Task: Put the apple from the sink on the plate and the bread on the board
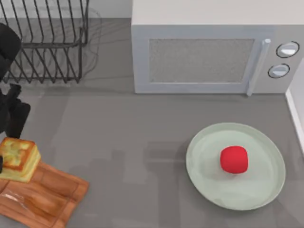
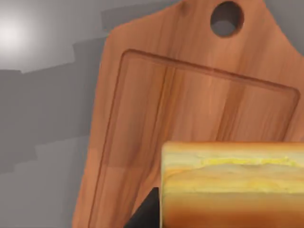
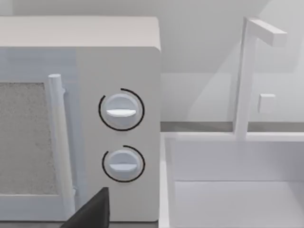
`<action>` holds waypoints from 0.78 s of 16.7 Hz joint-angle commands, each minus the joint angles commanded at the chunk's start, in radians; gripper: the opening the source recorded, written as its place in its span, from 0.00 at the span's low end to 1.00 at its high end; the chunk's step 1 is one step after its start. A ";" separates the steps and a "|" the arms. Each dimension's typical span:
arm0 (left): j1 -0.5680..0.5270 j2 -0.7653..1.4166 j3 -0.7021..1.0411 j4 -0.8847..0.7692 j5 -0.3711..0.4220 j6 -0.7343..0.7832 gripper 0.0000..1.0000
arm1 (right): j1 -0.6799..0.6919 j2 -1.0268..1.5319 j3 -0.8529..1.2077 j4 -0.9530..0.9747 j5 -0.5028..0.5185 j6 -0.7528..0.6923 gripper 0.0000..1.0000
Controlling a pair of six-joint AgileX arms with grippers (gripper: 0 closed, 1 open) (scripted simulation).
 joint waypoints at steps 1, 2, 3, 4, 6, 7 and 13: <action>-0.003 -0.025 -0.026 0.006 -0.002 -0.062 0.00 | 0.000 0.000 0.000 0.000 0.000 0.000 1.00; -0.005 -0.047 -0.048 0.011 -0.004 -0.113 0.00 | 0.000 0.000 0.000 0.000 0.000 0.000 1.00; -0.007 -0.065 -0.066 0.016 -0.005 -0.154 0.00 | 0.000 0.000 0.000 0.000 0.000 0.000 1.00; -0.009 -0.079 -0.080 0.020 -0.006 -0.185 0.00 | 0.000 0.000 0.000 0.000 0.000 0.000 1.00; -0.010 -0.093 -0.093 0.024 -0.007 -0.214 0.00 | 0.000 0.000 0.000 0.000 0.000 0.000 1.00; -0.010 -0.093 -0.093 0.024 -0.007 -0.214 0.00 | 0.000 0.000 0.000 0.000 0.000 0.000 1.00; -0.007 -0.086 -0.099 0.031 -0.007 -0.210 0.00 | 0.000 0.000 0.000 0.000 0.000 0.000 1.00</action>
